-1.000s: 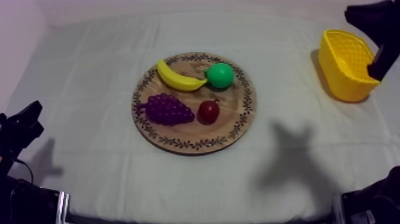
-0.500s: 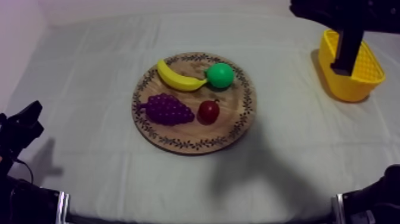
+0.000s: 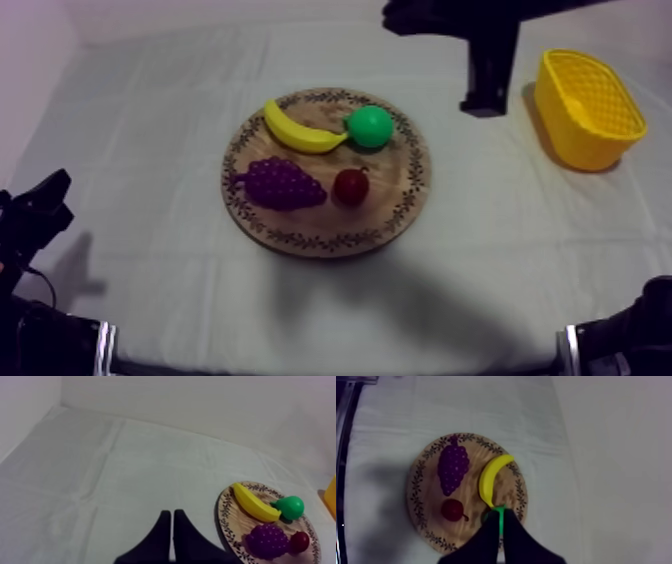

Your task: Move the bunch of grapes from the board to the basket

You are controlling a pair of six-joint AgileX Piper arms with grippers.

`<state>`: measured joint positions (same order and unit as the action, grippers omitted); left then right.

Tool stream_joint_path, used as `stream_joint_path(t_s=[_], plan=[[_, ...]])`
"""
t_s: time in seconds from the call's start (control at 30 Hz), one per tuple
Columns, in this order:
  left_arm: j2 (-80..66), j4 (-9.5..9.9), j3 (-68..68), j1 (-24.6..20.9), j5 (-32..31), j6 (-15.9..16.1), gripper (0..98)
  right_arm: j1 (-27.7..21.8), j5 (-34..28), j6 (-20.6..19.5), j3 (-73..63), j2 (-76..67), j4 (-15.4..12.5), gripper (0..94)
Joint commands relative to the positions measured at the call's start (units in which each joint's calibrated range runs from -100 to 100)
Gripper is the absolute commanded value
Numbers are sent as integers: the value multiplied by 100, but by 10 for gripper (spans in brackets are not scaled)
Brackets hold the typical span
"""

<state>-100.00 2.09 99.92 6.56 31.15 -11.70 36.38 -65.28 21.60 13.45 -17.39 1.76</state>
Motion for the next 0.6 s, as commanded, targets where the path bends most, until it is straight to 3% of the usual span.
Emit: stream_joint_path(t_s=[0.0,0.57], plan=[[0,-1,-4,-1,-3,1,1,16,-138,-14,-279,348,-50,6],[0,-1,-4,-1,-3,1,1,-30,-859,-223,-1609,2201,-414,7]])
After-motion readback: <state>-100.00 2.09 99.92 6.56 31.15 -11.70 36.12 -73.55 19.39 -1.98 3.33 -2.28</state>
